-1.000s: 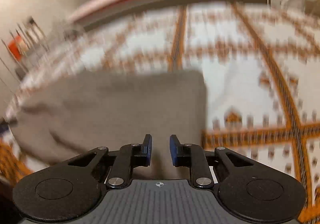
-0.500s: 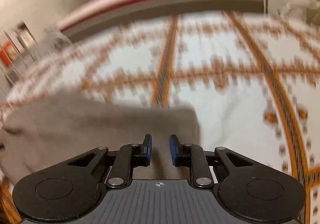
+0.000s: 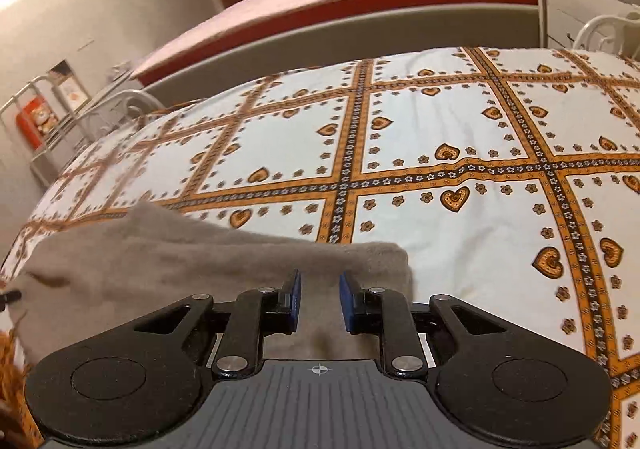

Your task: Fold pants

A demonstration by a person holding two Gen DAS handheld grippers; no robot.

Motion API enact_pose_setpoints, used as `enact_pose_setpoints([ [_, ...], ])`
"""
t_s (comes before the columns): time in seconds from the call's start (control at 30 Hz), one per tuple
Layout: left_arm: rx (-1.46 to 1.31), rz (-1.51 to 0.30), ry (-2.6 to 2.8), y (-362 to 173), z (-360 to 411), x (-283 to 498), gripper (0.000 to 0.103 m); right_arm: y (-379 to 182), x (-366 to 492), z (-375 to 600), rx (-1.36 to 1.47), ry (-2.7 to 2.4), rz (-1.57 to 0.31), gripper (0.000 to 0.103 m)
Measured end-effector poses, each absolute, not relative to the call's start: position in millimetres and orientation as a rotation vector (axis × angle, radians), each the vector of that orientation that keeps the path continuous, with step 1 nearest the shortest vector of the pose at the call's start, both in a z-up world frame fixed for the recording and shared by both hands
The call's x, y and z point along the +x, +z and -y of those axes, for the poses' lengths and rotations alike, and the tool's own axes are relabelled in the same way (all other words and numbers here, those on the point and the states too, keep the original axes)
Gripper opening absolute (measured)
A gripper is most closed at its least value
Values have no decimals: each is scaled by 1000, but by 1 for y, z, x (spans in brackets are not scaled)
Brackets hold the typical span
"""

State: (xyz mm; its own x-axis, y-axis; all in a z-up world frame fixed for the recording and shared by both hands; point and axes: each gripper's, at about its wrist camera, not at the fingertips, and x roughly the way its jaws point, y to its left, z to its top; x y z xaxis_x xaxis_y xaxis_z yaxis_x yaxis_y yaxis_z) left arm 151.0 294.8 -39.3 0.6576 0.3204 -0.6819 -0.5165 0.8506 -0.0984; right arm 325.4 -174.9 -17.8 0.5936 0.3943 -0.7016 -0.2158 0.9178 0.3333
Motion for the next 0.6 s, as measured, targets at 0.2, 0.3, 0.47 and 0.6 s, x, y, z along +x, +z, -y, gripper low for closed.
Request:
enact_pose_setpoints([
  [0.2,-637,-685,429,-46,-330,121,95,-4,293,182,203,367,-855,23],
  [0.3,-778,-643,371,-49,-338,114,95,-3,282,188,216,353,-853,36],
  [0.47,-925,-636,298,-59,-340,112,94,-5,269,195,205,339,-852,49],
  [0.6,-979,-639,265,-67,-343,115,86,-8,268,202,218,323,-865,49],
])
